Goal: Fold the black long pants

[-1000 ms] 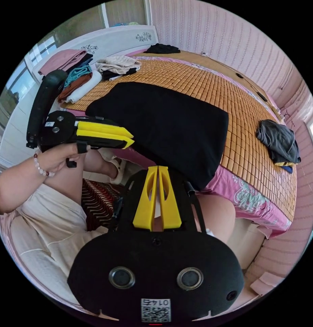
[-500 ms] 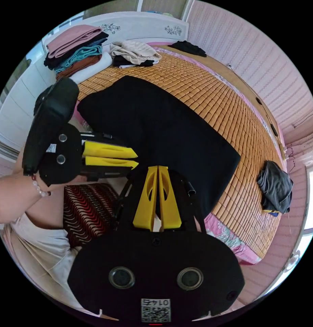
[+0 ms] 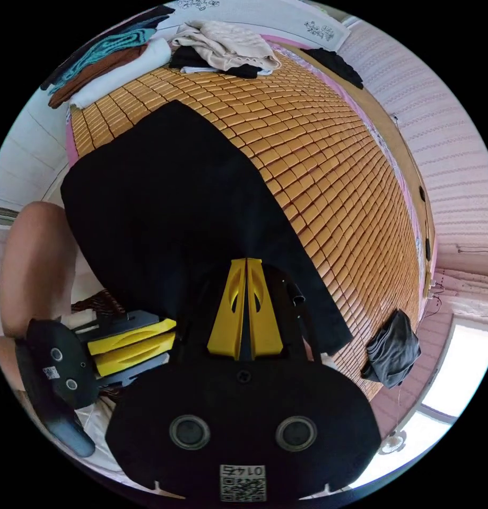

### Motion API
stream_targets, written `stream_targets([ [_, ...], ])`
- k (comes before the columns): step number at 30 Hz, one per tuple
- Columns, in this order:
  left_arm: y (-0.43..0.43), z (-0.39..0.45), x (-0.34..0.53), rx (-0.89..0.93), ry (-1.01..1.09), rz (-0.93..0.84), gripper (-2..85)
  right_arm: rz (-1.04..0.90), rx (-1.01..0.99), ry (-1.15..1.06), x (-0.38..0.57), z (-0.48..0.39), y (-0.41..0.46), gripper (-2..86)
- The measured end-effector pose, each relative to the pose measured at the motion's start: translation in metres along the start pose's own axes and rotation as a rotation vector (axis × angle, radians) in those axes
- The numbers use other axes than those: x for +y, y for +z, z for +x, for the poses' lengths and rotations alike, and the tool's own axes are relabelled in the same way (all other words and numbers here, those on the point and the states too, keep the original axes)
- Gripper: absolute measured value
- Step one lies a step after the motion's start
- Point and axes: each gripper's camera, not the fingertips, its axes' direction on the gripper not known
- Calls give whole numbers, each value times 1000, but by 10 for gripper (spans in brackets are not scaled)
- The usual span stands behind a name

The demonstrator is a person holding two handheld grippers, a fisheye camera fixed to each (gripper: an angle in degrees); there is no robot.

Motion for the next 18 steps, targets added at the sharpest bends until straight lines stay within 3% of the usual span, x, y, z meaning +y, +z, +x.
stream_targets([
  [10, 23, -2, -6, -3, 87, -11, 42, -88, 21, -119, -48, 14, 2, -8],
  [18, 38, -5, -7, 16, 102, -16, 41, -99, -69, 21, -78, 58, 12, -7],
])
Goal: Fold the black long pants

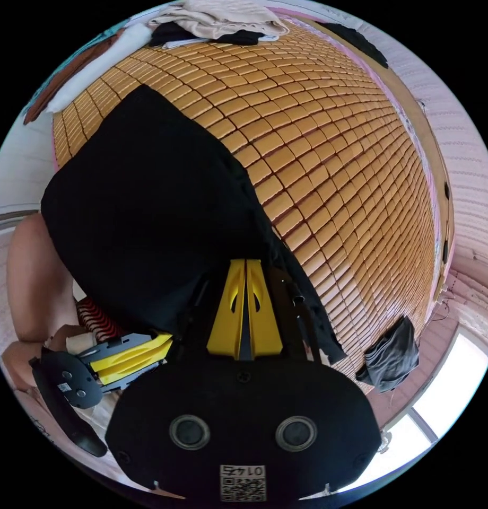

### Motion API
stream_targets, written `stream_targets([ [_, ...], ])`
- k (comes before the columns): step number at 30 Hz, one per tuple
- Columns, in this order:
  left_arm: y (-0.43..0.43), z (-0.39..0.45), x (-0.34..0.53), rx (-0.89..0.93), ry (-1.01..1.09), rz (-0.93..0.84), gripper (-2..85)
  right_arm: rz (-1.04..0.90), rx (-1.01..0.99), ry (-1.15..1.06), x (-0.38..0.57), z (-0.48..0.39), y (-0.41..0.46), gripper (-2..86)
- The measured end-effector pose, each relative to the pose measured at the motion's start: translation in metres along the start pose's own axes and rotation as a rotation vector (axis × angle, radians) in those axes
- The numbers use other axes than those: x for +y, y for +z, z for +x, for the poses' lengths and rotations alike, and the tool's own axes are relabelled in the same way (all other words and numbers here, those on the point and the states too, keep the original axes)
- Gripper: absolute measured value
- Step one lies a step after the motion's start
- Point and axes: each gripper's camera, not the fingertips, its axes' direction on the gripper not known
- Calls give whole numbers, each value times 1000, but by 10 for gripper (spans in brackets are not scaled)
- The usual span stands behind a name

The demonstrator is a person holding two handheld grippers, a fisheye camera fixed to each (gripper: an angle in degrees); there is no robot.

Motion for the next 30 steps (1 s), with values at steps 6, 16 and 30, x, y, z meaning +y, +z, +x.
stream_targets([
  [6, 10, 3, -4, 4, 44, -44, 38, -30, -66, -28, -1, 30, -12, -8],
  [16, 19, 10, 12, 15, 115, -3, 24, -39, -122, 41, 15, 83, -5, -9],
  [30, -23, 64, 45, 177, 363, 408, 74, 76, -265, 454, 296, 193, 39, 82],
])
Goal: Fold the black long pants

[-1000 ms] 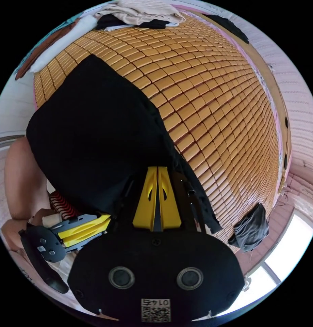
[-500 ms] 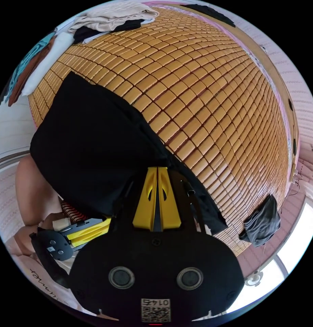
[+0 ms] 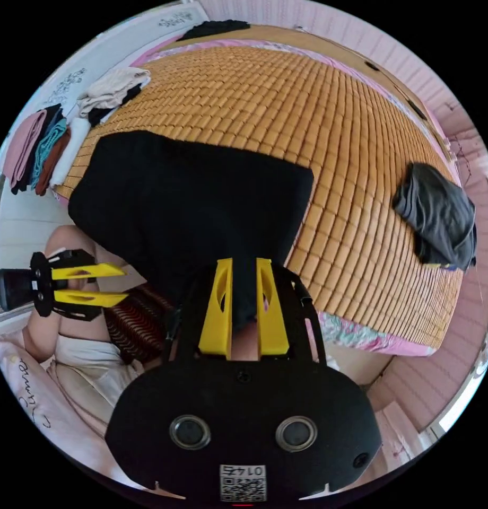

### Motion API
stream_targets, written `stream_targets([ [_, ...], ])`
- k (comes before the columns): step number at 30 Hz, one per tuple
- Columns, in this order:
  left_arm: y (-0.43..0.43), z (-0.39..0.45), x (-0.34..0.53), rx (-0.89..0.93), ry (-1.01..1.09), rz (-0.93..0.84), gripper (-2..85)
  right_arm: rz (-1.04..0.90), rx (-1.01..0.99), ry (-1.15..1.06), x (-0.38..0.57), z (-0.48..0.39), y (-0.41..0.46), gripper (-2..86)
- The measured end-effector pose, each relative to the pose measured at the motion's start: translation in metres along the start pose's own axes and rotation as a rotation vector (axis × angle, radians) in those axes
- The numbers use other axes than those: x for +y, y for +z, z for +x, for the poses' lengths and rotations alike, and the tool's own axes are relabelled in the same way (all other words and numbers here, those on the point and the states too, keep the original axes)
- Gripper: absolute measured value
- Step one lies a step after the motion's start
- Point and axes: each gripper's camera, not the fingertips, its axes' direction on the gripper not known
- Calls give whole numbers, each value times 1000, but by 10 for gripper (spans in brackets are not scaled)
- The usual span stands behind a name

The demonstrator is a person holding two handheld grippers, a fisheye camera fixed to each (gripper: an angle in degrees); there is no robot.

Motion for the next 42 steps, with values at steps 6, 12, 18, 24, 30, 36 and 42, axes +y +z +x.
stream_targets([
  [6, 30, 47, -12, 18, 81, -75, 134, -124, -115, 23, 35, 56, 33, 135],
  [12, 56, 70, -19, -13, 45, -143, 180, -78, -245, -21, 59, 104, 25, 41],
  [18, 77, 87, -28, 14, 26, -173, 180, -199, -350, -120, 86, 144, 41, 28],
  [24, 94, 102, -38, 4, 49, -209, 181, -67, -432, -94, 127, 193, 23, 20],
  [30, 103, 120, -56, -15, 69, -187, 192, 99, -724, -52, 171, 251, -6, 33],
  [36, 94, 123, -68, -275, 3, -169, 36, 325, -928, -12, 202, 303, -22, 30],
  [42, 76, 104, -66, -131, -80, -151, 13, 407, -873, 312, 196, 369, 18, 169],
])
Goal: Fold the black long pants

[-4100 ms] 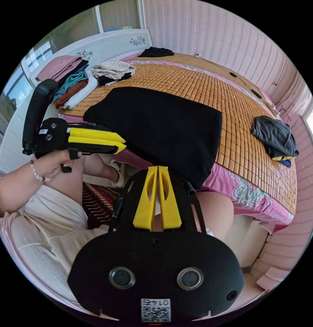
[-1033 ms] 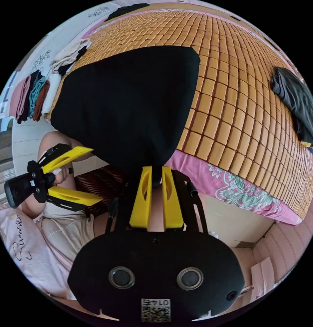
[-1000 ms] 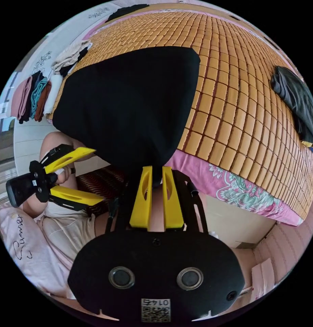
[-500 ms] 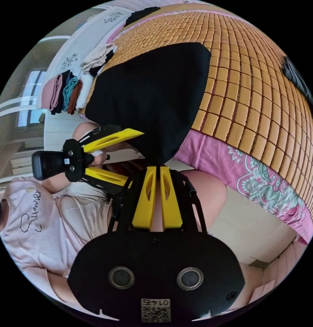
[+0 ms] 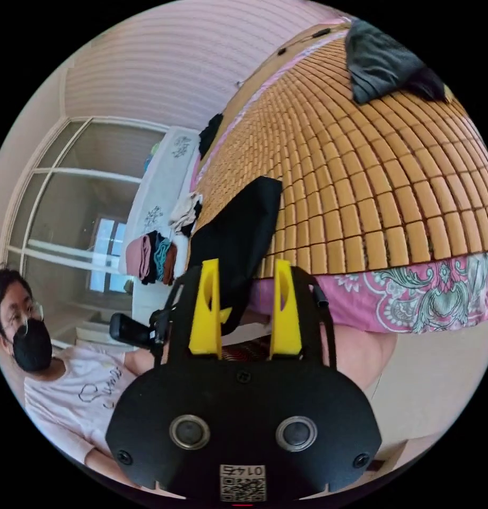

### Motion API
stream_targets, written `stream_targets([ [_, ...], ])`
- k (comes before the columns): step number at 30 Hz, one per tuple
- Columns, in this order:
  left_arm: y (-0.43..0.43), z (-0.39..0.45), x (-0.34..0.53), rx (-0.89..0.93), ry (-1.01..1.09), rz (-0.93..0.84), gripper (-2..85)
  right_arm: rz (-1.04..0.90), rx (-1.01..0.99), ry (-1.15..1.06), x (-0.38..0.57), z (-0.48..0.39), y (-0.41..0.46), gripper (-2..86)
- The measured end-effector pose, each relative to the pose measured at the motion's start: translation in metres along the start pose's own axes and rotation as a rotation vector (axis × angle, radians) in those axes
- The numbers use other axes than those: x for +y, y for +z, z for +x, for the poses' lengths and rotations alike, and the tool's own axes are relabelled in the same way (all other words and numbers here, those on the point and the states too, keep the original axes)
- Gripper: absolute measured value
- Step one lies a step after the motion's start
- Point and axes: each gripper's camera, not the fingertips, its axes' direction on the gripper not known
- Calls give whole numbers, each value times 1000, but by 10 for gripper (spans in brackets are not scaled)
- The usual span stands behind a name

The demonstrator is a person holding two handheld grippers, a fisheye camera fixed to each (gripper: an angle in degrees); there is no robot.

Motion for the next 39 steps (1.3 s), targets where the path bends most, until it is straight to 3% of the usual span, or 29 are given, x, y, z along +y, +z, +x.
stream_targets([
  [3, -18, -3, 2, 23, 21, 20, 10, 55, -28, 8, -18, 12, 9, 162],
  [11, -58, -27, 6, 62, -21, 96, -1, 166, -174, 93, -29, 38, -13, 42],
  [23, -93, -54, -61, 265, -118, 368, -2, 341, -38, -78, -5, -19, -152, 34],
  [29, -130, -131, -36, 218, -353, 351, 10, 187, -19, -219, -39, -93, -69, 49],
  [34, -156, -219, 15, -68, -592, 172, 38, 136, -93, -304, -60, -136, 48, 86],
  [39, -168, -273, 51, -197, -776, 79, 23, 52, 91, -375, -24, -149, 87, 79],
])
